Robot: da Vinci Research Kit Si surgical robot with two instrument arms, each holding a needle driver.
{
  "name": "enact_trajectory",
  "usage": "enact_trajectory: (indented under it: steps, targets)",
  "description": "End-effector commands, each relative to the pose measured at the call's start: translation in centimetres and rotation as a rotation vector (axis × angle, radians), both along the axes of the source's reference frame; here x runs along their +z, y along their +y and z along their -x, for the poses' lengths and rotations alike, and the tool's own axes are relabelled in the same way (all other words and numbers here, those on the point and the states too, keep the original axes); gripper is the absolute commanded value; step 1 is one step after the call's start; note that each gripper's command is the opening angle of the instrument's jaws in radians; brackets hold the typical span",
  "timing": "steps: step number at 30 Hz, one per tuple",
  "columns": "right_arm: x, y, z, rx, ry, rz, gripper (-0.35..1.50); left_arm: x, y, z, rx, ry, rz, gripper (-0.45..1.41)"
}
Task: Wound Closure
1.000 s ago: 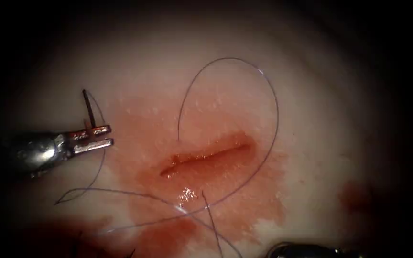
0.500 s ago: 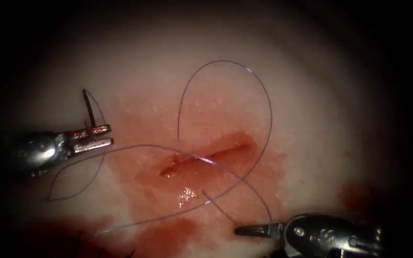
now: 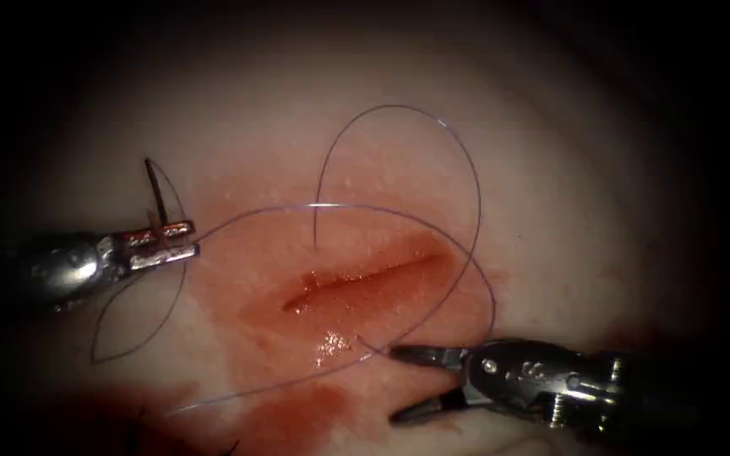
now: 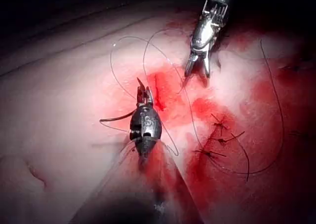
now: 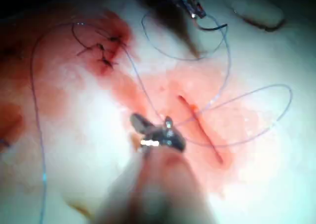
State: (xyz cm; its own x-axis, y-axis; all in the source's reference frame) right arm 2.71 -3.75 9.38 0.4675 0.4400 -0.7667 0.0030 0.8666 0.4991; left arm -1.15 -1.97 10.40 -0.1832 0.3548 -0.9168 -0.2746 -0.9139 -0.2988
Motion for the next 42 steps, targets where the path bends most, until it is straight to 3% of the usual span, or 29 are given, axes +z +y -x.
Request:
enact_trajectory:
  steps: [1,4,6,7,8,9,10,15,20,26,28,33,34,35,36,38,42]
  targets:
    - [0.05,0.02,-0.09,0.002,0.002,0.0,0.89,0.06,-0.01,0.05,0.001,-0.001,0.0,-0.45]
    - [0.08,0.05,-0.12,0.01,0.004,-0.002,0.71,0.06,-0.01,0.05,0.001,-0.002,0.0,-0.45]
    - [0.09,0.07,-0.15,0.019,0.006,-0.001,0.46,0.06,-0.01,0.04,0.002,-0.002,0.0,-0.45]
    - [0.09,0.07,-0.15,0.019,0.006,-0.001,0.46,0.06,-0.01,0.04,0.002,-0.002,0.0,-0.45]
    - [0.09,0.08,-0.16,0.024,0.011,-0.002,0.27,0.06,-0.01,0.04,0.002,-0.002,0.0,-0.45]
    - [0.11,0.09,-0.17,0.027,0.009,0.0,-0.13,0.07,-0.01,0.04,0.002,-0.002,0.0,-0.45]
    - [0.11,0.1,-0.17,0.025,0.01,-0.002,-0.35,0.07,-0.01,0.04,0.002,-0.002,0.0,-0.45]
    - [0.11,0.09,-0.06,0.009,0.02,-0.034,-0.35,0.07,-0.02,0.03,0.004,0.0,-0.001,-0.45]
    - [-0.06,0.01,0.13,-0.016,-0.004,-0.084,-0.35,0.06,-0.02,0.03,0.004,0.0,-0.001,-0.45]
    - [-0.73,-0.18,0.51,-0.088,0.034,-0.126,-0.35,0.08,-0.02,0.04,0.004,0.001,0.0,-0.45]
    - [-1.04,-0.32,0.6,-0.185,0.079,-0.167,-0.35,0.08,-0.03,0.05,0.004,0.004,0.0,-0.45]
    - [-1.27,-0.48,0.61,-0.224,0.11,-0.161,-0.35,0.08,-0.03,0.05,0.004,0.004,0.001,-0.45]
    - [-1.29,-0.42,0.56,-0.203,0.123,-0.09,-0.35,0.08,-0.03,0.06,0.004,0.004,0.001,-0.45]
    - [-1.28,-0.38,0.54,-0.18,0.117,-0.077,0.12,0.08,-0.03,0.06,0.004,0.004,0.001,-0.45]
    - [-1.24,-0.28,0.53,-0.124,0.098,-0.029,1.01,0.08,-0.04,0.07,0.003,0.005,0.001,-0.45]
    - [-1.19,-0.2,0.53,-0.096,0.088,0.026,1.26,0.08,-0.04,0.07,0.003,0.005,0.001,-0.45]
    - [-0.89,0.02,0.57,-0.016,0.039,0.095,1.35,0.1,-0.04,0.06,0.004,0.004,0.002,-0.45]
